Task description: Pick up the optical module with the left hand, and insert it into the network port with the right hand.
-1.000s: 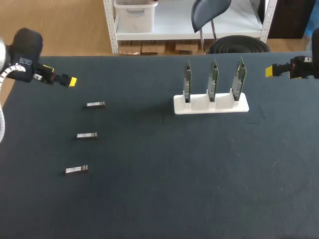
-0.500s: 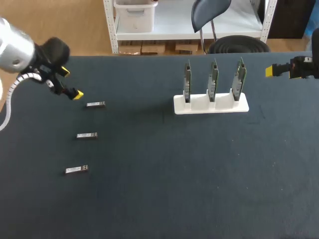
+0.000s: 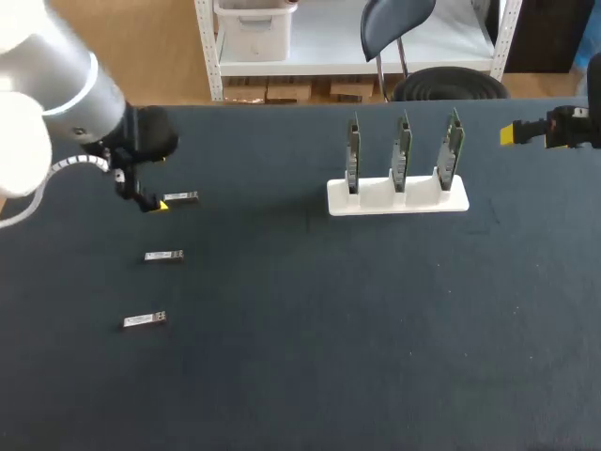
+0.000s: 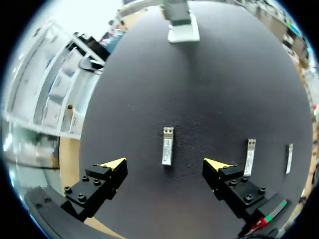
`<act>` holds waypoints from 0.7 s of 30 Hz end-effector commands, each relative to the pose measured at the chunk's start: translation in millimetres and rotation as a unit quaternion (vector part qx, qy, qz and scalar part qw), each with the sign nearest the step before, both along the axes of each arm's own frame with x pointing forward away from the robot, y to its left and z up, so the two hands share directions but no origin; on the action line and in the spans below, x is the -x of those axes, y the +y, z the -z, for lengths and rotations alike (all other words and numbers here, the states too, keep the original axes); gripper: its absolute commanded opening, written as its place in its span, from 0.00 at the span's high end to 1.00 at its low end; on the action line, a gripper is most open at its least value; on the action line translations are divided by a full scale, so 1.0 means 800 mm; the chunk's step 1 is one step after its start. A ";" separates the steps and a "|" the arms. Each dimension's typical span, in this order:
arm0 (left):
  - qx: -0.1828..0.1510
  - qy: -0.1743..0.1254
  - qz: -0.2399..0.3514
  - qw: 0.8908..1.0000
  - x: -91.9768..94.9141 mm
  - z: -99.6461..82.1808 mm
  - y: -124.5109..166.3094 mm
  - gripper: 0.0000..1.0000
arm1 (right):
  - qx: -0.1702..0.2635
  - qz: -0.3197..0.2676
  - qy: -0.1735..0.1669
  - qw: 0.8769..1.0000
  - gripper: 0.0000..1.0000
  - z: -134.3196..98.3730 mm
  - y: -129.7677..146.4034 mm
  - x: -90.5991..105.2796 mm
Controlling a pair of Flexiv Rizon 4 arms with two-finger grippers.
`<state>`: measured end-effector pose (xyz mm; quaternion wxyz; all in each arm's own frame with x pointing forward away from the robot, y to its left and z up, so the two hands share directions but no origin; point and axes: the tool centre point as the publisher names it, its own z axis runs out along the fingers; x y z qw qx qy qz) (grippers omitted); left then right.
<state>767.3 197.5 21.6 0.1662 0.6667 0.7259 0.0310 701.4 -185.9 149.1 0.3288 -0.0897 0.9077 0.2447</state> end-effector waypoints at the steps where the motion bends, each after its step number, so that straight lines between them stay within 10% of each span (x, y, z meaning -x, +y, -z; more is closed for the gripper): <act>1: -0.101 0.085 0.030 0.991 -0.016 0.002 -0.008 0.00 | 0.002 0.003 0.000 1.000 0.00 -0.002 0.001 0.002; 21: -0.125 0.124 -0.031 0.984 -0.008 0.035 -0.008 0.00 | 0.002 0.003 0.000 1.000 0.00 -0.002 0.001 0.002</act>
